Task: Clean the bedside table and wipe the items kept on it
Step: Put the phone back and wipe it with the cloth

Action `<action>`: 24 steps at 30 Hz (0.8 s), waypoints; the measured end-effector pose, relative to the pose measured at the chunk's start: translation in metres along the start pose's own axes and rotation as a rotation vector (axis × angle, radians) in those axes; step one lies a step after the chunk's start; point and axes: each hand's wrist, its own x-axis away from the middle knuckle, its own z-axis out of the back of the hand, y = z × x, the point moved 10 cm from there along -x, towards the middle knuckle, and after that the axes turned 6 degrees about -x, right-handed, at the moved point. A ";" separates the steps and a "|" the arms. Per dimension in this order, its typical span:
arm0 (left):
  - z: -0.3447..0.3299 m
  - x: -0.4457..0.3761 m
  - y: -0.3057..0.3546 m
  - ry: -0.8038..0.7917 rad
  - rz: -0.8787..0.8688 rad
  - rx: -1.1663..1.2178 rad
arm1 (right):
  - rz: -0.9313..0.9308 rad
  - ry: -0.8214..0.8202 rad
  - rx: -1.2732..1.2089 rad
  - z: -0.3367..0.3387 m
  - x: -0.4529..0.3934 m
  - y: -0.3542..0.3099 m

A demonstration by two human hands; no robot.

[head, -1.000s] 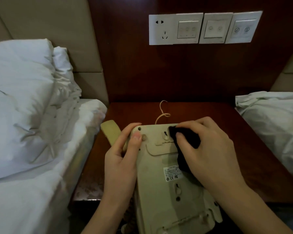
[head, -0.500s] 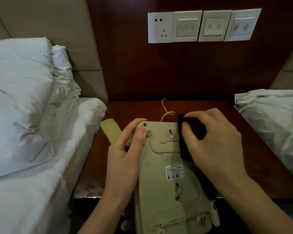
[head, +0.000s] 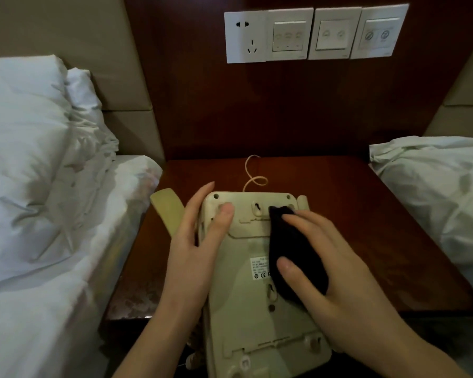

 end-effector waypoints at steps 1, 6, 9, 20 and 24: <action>-0.001 0.000 0.002 -0.011 -0.018 -0.029 | 0.056 -0.009 0.022 -0.002 0.000 -0.006; 0.003 0.001 0.009 0.004 -0.056 -0.025 | 0.103 0.293 0.148 0.027 -0.011 0.003; 0.006 0.002 0.005 0.036 -0.026 0.003 | -0.095 0.449 0.044 0.051 -0.024 0.034; 0.002 0.004 -0.012 0.029 0.173 0.052 | -0.120 0.240 0.078 0.010 0.012 0.017; -0.023 0.014 -0.017 -0.184 0.266 0.186 | -0.163 0.288 0.020 0.021 0.010 0.022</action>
